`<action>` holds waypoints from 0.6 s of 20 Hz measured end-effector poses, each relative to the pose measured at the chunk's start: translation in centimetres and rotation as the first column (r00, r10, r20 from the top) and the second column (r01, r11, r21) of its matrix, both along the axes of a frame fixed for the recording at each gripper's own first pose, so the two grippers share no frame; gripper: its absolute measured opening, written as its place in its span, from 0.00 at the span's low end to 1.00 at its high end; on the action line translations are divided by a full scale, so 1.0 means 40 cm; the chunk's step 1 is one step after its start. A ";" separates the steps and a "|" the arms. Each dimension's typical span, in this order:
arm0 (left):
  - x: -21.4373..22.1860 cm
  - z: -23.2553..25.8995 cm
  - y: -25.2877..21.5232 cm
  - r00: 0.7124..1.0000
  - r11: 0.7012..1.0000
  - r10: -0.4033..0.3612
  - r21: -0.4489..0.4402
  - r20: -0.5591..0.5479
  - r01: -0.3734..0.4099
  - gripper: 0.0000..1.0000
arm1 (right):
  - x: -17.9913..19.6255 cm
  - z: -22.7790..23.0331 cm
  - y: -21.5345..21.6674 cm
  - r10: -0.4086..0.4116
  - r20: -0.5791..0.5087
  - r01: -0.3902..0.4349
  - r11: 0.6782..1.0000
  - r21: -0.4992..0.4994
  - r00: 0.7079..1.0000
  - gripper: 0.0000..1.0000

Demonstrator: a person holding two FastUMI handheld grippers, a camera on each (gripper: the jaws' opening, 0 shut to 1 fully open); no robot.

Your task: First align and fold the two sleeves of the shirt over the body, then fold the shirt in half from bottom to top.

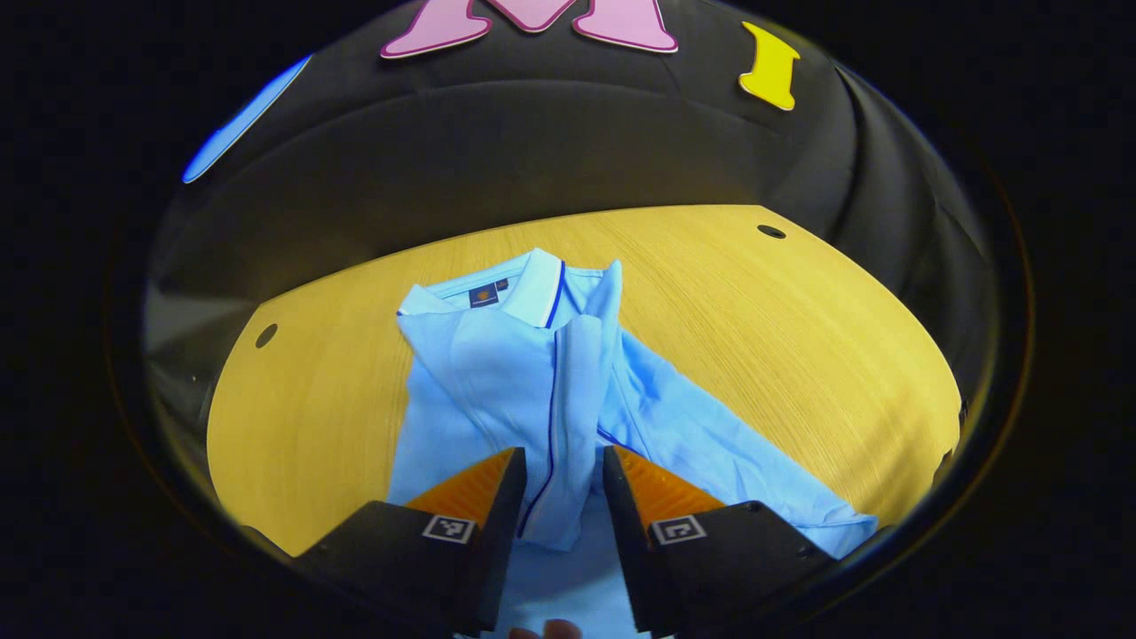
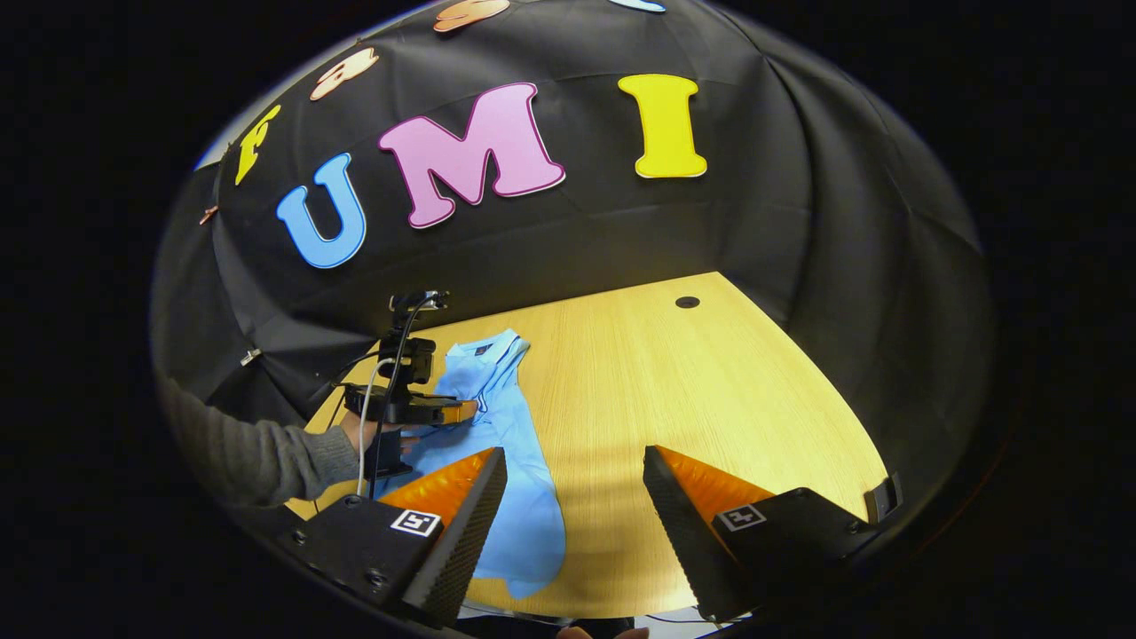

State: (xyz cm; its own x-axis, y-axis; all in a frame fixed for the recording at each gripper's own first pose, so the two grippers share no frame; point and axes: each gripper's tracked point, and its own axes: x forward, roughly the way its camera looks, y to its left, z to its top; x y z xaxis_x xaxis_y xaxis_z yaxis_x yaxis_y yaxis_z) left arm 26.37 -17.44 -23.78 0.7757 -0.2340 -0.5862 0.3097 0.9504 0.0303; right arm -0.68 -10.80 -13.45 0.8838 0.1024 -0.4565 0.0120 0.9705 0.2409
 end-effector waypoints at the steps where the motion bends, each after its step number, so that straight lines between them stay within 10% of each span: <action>1: 0.000 0.005 0.004 1.000 1.000 0.006 0.000 0.006 -0.006 0.61 | 0.000 0.000 0.003 0.003 0.001 -0.003 1.000 -0.002 1.000 0.96; 12: -0.195 0.189 0.045 0.989 0.992 0.003 -0.124 0.148 0.016 0.78 | -0.023 -0.059 0.030 0.037 -0.070 -0.042 0.996 -0.082 0.997 0.98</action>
